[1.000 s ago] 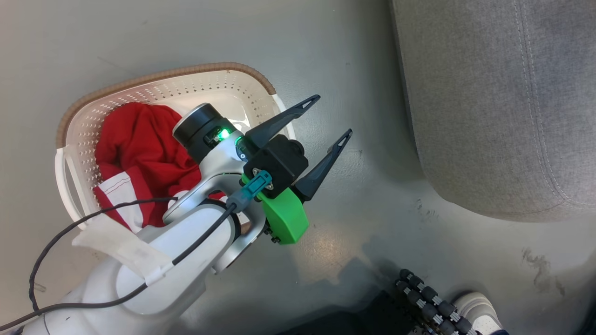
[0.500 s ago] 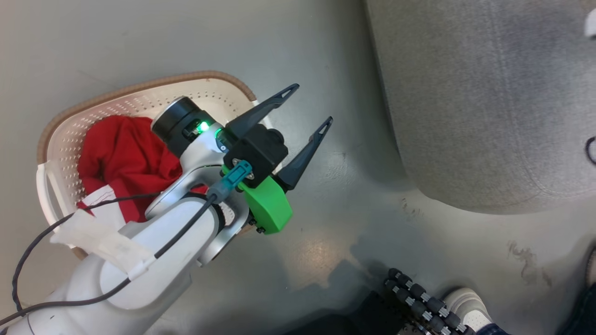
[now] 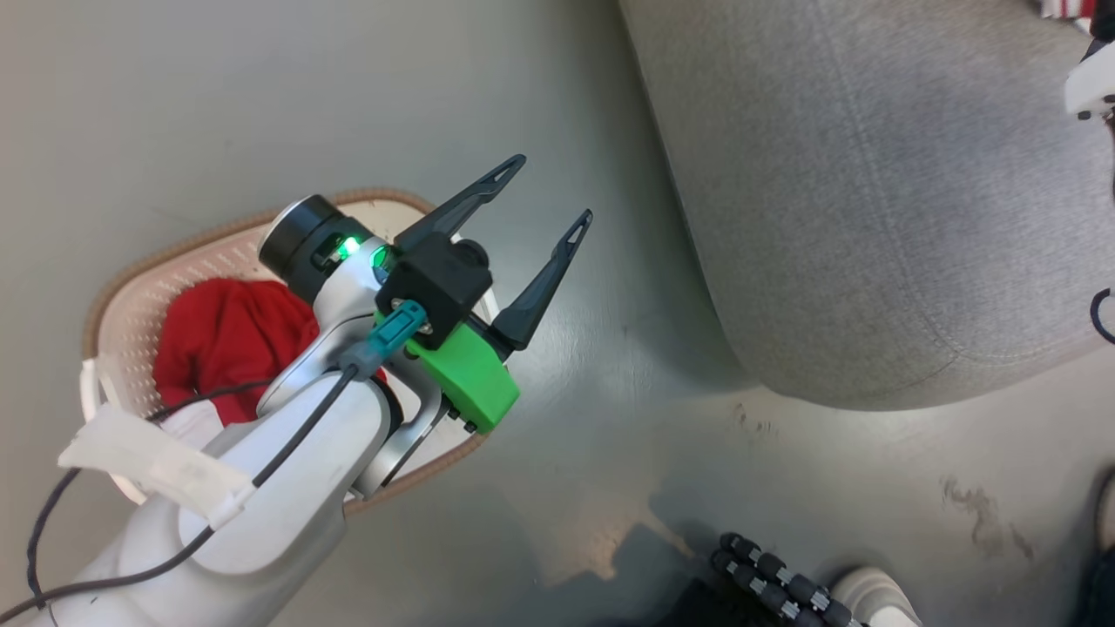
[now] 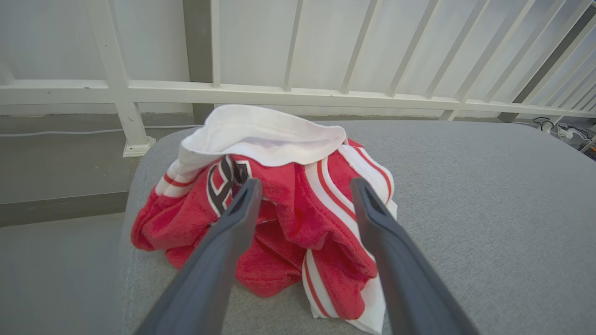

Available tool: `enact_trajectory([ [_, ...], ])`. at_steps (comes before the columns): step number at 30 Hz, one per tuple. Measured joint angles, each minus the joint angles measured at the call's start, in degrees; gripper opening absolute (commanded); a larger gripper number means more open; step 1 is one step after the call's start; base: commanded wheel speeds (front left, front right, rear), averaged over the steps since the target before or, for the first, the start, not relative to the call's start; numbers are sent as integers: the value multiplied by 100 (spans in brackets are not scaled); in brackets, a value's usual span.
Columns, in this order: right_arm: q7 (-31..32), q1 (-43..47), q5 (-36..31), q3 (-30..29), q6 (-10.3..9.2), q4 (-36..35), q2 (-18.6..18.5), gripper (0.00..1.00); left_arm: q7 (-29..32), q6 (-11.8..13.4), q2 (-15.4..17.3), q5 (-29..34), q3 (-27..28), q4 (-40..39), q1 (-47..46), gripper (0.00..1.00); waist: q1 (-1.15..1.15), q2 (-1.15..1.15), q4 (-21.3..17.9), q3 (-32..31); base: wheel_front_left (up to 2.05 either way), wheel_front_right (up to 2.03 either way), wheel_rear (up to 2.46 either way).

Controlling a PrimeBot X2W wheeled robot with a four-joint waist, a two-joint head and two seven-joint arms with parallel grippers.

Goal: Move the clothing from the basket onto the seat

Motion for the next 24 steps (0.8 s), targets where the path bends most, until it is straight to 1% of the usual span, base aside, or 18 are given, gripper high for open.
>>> enact_trajectory([
  [6, 0, 137, -126, 22, 23, -321, -20, 100, -333, 77, -92, -209, 176, 194, 130, 100, 0, 0, 51, -369, 0, 0, 0],
  [7, 0, 187, -126, 34, 54, -345, -7, 100, -392, 92, -108, -221, 214, 226, 164, 100, 0, 0, 72, -431, 0, 0, 0],
  [11, 0, 407, -169, 124, 65, -488, 97, 100, -621, 149, -194, -321, 367, 414, 318, 100, 0, 0, 196, -679, 0, 0, 0],
  [15, 0, 604, -179, 191, 113, -635, 222, 100, -848, 234, -223, -427, 571, 616, 495, 100, 0, 0, 378, -929, 0, 0, 0],
  [17, -1, 717, -216, 238, 124, -712, 266, 100, -900, 271, -224, -566, 691, 728, 591, 100, 0, 0, 485, -1055, 0, 0, 0],
  [24, -1, 1111, -243, 356, 182, -947, 446, 100, -1026, 397, -223, -730, 1120, 994, 973, 100, 0, 0, 910, -1510, 0, 0, 0],
])
